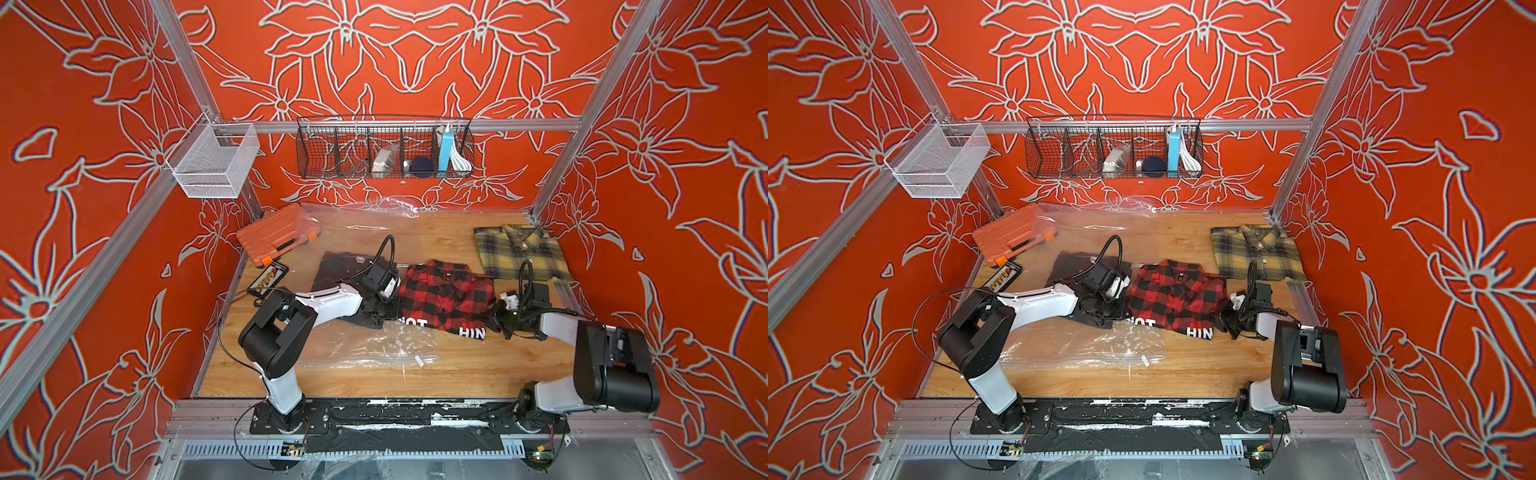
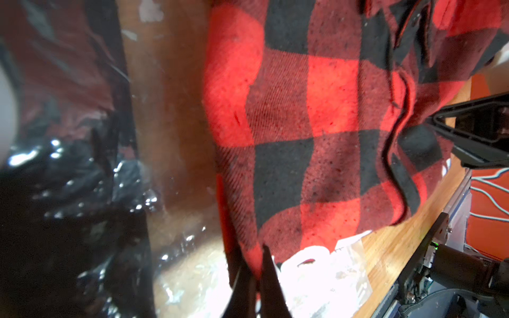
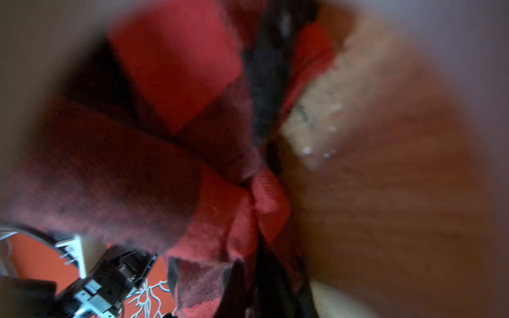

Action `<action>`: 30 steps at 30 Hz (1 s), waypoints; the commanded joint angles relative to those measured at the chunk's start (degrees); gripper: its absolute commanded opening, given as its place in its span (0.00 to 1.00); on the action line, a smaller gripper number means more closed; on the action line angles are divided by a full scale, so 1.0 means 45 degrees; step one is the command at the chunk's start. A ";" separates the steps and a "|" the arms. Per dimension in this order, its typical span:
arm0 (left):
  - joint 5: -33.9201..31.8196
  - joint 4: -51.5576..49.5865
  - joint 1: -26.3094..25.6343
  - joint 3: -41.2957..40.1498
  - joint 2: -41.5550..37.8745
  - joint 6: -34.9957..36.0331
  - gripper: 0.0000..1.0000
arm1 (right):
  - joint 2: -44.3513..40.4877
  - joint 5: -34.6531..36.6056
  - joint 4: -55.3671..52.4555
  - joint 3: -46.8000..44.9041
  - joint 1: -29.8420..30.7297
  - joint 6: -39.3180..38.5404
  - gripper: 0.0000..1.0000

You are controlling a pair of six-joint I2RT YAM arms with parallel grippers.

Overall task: Place the folded shirt into the vacuum bag
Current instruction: Adjust the shirt at the center of the board.

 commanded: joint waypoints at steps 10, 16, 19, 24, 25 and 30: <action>0.0592 -0.1130 -0.0409 -0.0443 -0.1630 -0.0680 0.00 | -0.2301 0.4361 -0.5183 0.2091 -0.0031 -0.2657 0.74; 0.0570 -0.2194 -0.0453 -0.0825 -0.1864 -0.0049 0.06 | -0.1584 0.3054 -0.4092 0.1926 -0.0012 -0.2073 0.87; 0.0496 -0.2806 -0.0453 -0.0700 -0.1998 0.0121 0.15 | -0.0818 0.2509 -0.2924 0.1647 0.0106 -0.1455 0.87; -0.2019 -0.4940 -0.0258 -0.0001 -0.2972 0.0377 0.44 | -0.0208 0.2615 -0.1918 0.1456 0.1123 -0.0412 0.78; -0.2575 -0.5250 -0.0257 0.0176 -0.3212 0.0392 0.46 | -0.0120 0.2748 -0.1650 0.1293 0.1229 -0.0119 0.77; -0.2361 -0.4656 -0.0335 0.1152 -0.3386 0.0230 0.49 | 0.1195 0.2845 -0.0786 0.1387 0.1332 0.0108 0.73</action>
